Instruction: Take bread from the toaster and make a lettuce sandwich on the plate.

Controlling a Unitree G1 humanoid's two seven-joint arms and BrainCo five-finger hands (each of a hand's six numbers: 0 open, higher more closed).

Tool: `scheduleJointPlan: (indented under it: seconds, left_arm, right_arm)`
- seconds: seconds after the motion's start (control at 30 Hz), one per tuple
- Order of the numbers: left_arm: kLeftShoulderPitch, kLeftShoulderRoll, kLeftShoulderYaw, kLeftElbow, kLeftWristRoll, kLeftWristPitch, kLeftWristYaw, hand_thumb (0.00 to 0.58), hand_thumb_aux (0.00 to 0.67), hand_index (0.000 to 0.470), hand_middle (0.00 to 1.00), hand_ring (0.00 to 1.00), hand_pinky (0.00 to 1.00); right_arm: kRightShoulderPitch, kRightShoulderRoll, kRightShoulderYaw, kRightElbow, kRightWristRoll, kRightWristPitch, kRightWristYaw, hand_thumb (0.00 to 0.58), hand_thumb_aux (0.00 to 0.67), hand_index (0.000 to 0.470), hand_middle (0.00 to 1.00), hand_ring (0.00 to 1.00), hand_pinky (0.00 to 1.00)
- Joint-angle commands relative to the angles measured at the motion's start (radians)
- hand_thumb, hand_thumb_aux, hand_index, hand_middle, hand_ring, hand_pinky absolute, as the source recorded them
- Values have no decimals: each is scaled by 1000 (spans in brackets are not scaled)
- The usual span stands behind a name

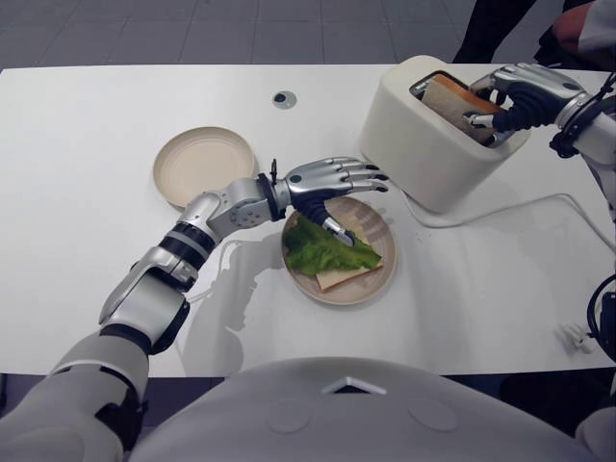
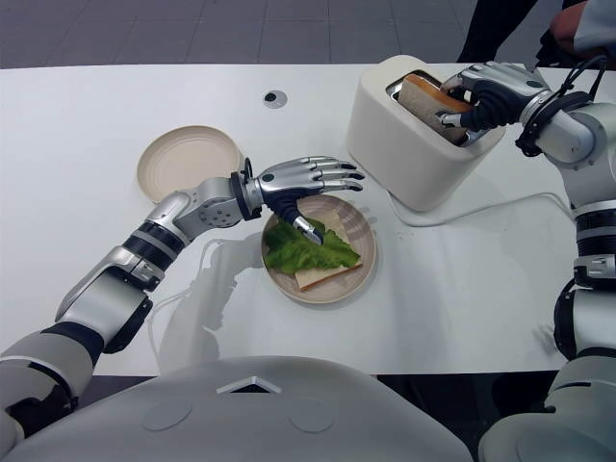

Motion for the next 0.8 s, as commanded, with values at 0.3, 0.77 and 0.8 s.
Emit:
scheduleJointPlan:
  seconds: [0.3,0.77,0.8]
  left_arm:
    - [47,75,127,-115,-135,9,12,0,0,0,0,0,0]
    - [60,101,477,34,-635,27,-16,0,0,0,0,0,0]
    - [64,94,486,27,-680,12,-43,0,0,0,0,0,0]
  right_arm:
    - [-107,81,-135,-135,200,-91,-167,580,670,470,1000,1000,1000]
    - [155,288,107,-393,885,298,513,580,670,470,1000,1000,1000]
    - [161,317,130,-355,873,311,535,580,670,470,1000,1000,1000]
